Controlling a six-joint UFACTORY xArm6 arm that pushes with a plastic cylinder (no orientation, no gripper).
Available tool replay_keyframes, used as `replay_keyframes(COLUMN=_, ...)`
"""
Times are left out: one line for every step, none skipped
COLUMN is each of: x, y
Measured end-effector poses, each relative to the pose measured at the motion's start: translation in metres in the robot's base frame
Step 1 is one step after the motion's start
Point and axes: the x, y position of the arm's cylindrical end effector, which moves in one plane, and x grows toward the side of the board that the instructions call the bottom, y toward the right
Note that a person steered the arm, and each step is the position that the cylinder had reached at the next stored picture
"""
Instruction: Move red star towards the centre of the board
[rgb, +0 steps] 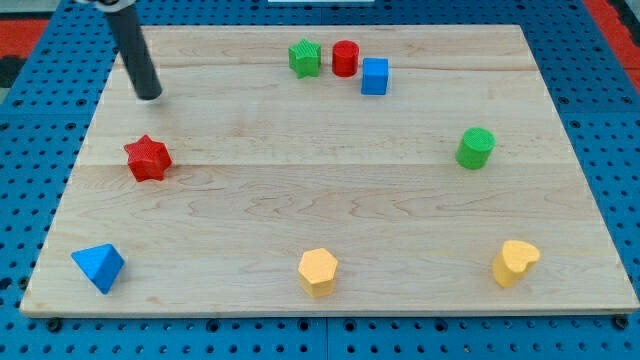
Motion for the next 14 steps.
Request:
replay_keyframes(x=0.052, y=-0.019)
replay_keyframes(x=0.119, y=-0.02)
replay_keyframes(x=0.147, y=-0.02)
replay_keyframes(x=0.148, y=0.012)
replay_keyframes(x=0.096, y=0.052)
replay_keyframes(x=0.039, y=0.103)
replay_keyframes(x=-0.012, y=0.153)
replay_keyframes(x=-0.019, y=0.162)
replay_keyframes(x=-0.017, y=0.162)
replay_keyframes(x=-0.024, y=0.15)
replay_keyframes(x=-0.03, y=0.105)
replay_keyframes(x=-0.031, y=0.06)
replay_keyframes(x=-0.028, y=0.03)
replay_keyframes(x=-0.007, y=0.006)
